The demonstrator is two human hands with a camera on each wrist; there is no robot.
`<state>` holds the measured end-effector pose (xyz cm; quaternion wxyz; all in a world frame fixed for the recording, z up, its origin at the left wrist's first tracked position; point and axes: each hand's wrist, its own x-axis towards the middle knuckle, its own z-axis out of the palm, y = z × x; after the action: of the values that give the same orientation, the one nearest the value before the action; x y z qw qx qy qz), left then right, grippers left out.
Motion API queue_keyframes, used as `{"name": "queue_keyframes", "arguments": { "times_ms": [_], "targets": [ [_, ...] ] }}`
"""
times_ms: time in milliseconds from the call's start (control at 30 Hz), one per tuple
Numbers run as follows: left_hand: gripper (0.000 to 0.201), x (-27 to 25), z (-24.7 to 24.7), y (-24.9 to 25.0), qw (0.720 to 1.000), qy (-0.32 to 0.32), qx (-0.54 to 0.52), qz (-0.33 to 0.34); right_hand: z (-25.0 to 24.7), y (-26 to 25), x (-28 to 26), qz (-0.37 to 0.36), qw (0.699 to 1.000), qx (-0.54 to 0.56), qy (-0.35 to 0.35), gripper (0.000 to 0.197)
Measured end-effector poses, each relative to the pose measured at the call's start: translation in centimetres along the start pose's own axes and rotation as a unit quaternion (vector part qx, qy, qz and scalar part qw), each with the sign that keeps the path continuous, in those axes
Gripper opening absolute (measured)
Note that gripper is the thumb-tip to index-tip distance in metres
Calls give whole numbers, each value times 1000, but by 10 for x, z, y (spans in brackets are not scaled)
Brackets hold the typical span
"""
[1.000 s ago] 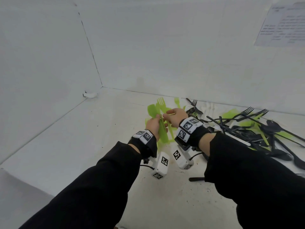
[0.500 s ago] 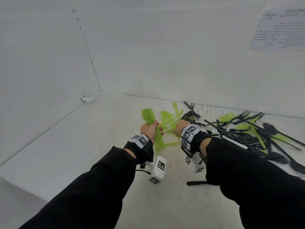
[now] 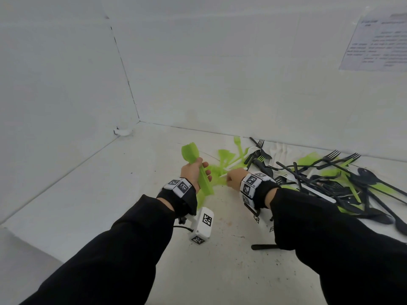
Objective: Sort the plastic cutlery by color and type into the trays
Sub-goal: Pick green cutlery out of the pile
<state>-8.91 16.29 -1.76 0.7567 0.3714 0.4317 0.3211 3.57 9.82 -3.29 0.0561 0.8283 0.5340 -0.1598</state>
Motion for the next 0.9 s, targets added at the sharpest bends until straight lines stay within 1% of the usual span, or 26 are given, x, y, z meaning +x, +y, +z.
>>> {"name": "queue_keyframes", "arguments": {
  "times_ms": [67,167,200,300,333,400,433,500,567,633,700,833,900],
  "targets": [
    [22,-1,-3,1,1000,3,-11,-4,0,10,5,23,999,4,36,29],
    [21,-2,-5,1,1000,-1,-11,5,-2,22,7,48,998,4,31,25],
    [20,-3,-5,1,1000,-4,-9,13,-3,24,6,59,998,-11,28,23],
    [16,-5,-8,2,1000,-9,-7,18,-8,22,3,87,995,-30,40,26],
    [15,-5,-9,4,1000,-10,-8,14,-11,19,3,94,994,-20,46,26],
    [14,-5,-13,7,1000,-8,-11,5,-18,16,7,80,995,-7,55,32],
    [14,-5,-15,9,1000,-3,-12,3,-20,14,11,54,997,1,49,39],
    [14,-4,-20,12,1000,10,-12,6,-20,9,20,-7,1000,3,1,47],
    [13,-3,-27,14,1000,24,-12,13,-20,4,23,-34,998,-30,-49,44],
    [13,-1,-33,17,999,36,-17,19,-21,3,25,-43,997,-38,-56,37],
    [14,1,-39,19,998,50,-18,25,-18,3,29,-44,998,-9,-37,34],
    [14,2,-45,20,998,59,-22,29,-13,6,39,-13,1000,18,-4,41],
    [14,2,-46,20,997,61,-22,29,-12,6,41,-8,1000,14,-6,44]
  ]
}}
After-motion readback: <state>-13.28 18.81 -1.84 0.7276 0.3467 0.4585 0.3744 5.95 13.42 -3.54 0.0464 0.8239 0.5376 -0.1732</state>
